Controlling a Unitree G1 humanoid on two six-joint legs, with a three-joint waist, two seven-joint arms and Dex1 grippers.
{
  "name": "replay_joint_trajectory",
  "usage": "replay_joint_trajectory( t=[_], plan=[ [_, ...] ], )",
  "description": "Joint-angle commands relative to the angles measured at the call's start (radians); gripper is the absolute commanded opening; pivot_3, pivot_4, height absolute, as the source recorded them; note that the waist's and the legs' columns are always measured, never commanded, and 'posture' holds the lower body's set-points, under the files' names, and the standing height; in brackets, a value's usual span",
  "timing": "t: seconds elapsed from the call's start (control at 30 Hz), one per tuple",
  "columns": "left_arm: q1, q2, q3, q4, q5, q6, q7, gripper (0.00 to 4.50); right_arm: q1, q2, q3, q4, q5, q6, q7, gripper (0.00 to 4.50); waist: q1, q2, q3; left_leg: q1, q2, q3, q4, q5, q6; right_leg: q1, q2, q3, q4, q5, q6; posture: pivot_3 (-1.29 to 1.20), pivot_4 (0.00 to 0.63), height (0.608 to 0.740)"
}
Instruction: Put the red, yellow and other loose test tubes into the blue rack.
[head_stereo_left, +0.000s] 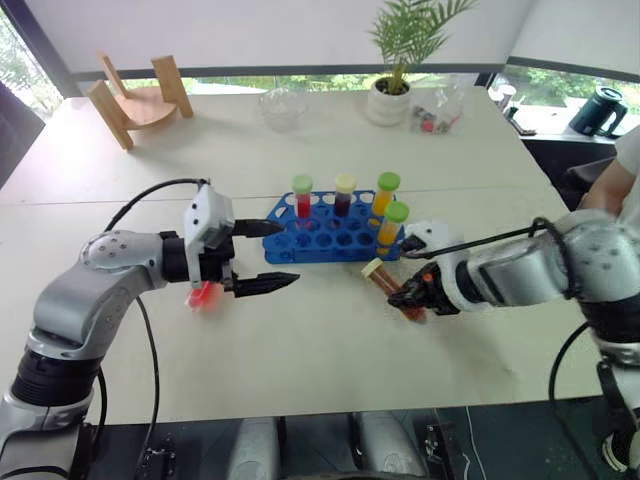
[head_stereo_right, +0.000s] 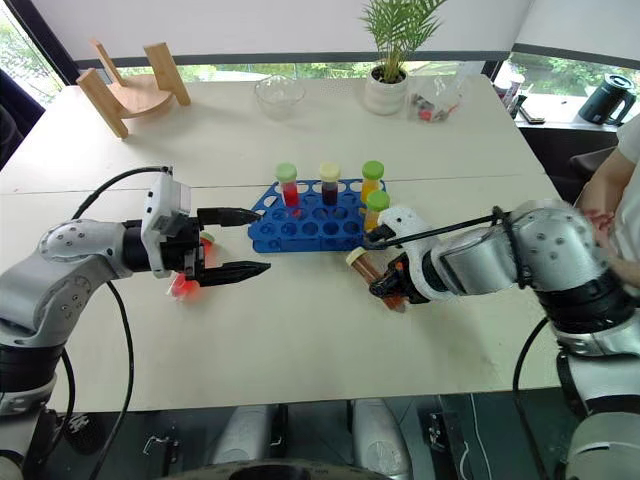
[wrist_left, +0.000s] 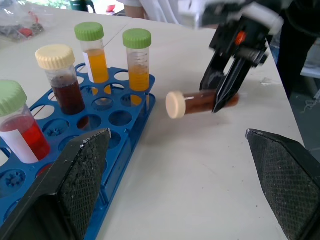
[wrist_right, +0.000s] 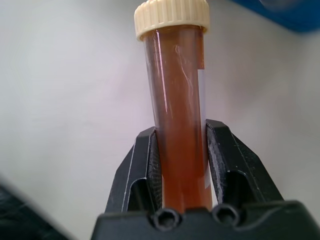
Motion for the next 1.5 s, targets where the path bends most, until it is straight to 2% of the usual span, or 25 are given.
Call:
replay_joint_trajectory(
  t=[0.03, 0.17, 0.3, 0.37, 0.43, 0.53, 0.8, 1.03, 1.33, 1.5],
  plan=[
    [0.002, 0.010, 0.028, -0.008, 0.001, -0.017, -0.001, 4.50, 0.035, -0.021, -0.115, -0.192, -0.125, -0.111, 0.203, 0.82, 0.000, 0.000, 0.000, 0.000, 0.000, 0.000, 0.000, 0.000, 0.000, 0.000, 0.000, 0.000, 0.000, 0.000, 0.000, 0.00, 0.150, 0.740],
    [0.002, 0.013, 0.035, -0.008, -0.003, -0.007, 0.004, 4.50, 0.167, -0.019, -0.096, -0.348, -0.504, -0.397, 0.456, 0.82, 0.001, 0.000, 0.000, 0.000, 0.000, 0.000, 0.000, 0.000, 0.000, 0.000, 0.000, -0.001, 0.000, 0.000, 0.000, 0.00, 0.150, 0.740],
    [-0.007, 0.017, 0.038, -0.001, -0.004, 0.003, 0.014, 4.50, 0.288, 0.171, -0.032, -0.309, -0.833, -0.766, 0.570, 0.82, -0.003, -0.002, 0.000, 0.001, 0.000, 0.000, 0.001, 0.000, 0.000, 0.001, 0.000, 0.000, -0.001, 0.000, 0.000, 0.00, 0.150, 0.740],
    [-0.011, 0.022, 0.045, -0.001, -0.011, 0.018, 0.023, 4.50, 0.328, 0.321, 0.028, -0.209, -1.016, -0.995, 0.597, 0.82, -0.003, -0.003, -0.001, 0.002, 0.000, 0.001, 0.000, 0.000, 0.000, 0.001, 0.001, 0.001, 0.000, 0.000, 0.000, 0.00, 0.150, 0.740],
    [-0.010, 0.037, 0.054, -0.001, -0.016, 0.028, 0.022, 4.50, 0.354, 0.452, 0.057, -0.111, -1.131, -1.141, 0.599, 0.82, -0.002, -0.002, -0.001, 0.002, 0.001, 0.000, 0.001, 0.000, 0.000, 0.001, 0.002, 0.001, 0.001, 0.000, 0.000, 0.00, 0.150, 0.740],
    [-0.010, 0.059, 0.070, 0.003, -0.024, 0.042, 0.016, 4.50, 0.380, 0.577, 0.075, 0.003, -1.252, -1.307, 0.639, 0.82, -0.001, -0.002, 0.000, 0.002, 0.000, 0.000, 0.000, 0.000, 0.000, 0.001, 0.001, 0.001, 0.001, 0.000, 0.000, 0.00, 0.150, 0.740],
    [-0.011, 0.095, 0.101, -0.013, -0.040, 0.077, 0.016, 4.50, 0.442, 0.752, 0.052, 0.277, -1.475, -1.645, 0.649, 0.82, -0.001, -0.003, 0.000, 0.002, 0.000, 0.000, 0.000, 0.000, -0.001, 0.001, 0.000, 0.000, 0.001, 0.000, 0.000, 0.00, 0.150, 0.740],
    [-0.006, 0.106, 0.113, -0.032, -0.052, 0.098, 0.022, 4.50, 0.432, 0.851, 0.005, 0.431, -1.567, -1.792, 0.601, 0.82, -0.003, -0.003, 0.000, 0.003, 0.000, 0.000, 0.000, 0.001, -0.001, 0.001, 0.000, 0.000, 0.003, 0.000, 0.000, 0.00, 0.150, 0.740],
    [-0.007, 0.106, 0.115, -0.040, -0.063, 0.108, 0.026, 4.50, 0.400, 0.909, -0.040, 0.531, -1.617, -1.860, 0.575, 0.82, -0.003, -0.003, 0.000, 0.003, 0.000, 0.000, 0.000, 0.001, -0.002, 0.001, 0.000, 0.000, 0.004, 0.000, 0.000, 0.00, 0.150, 0.740],
    [-0.011, 0.098, 0.106, -0.038, -0.059, 0.107, 0.030, 4.50, 0.439, 0.912, -0.055, 0.502, -1.626, -1.858, 0.566, 0.82, -0.003, -0.003, 0.000, 0.003, 0.000, 0.000, 0.000, 0.001, -0.002, 0.001, 0.000, 0.000, 0.004, 0.000, 0.000, 0.00, 0.150, 0.740]
  ],
)
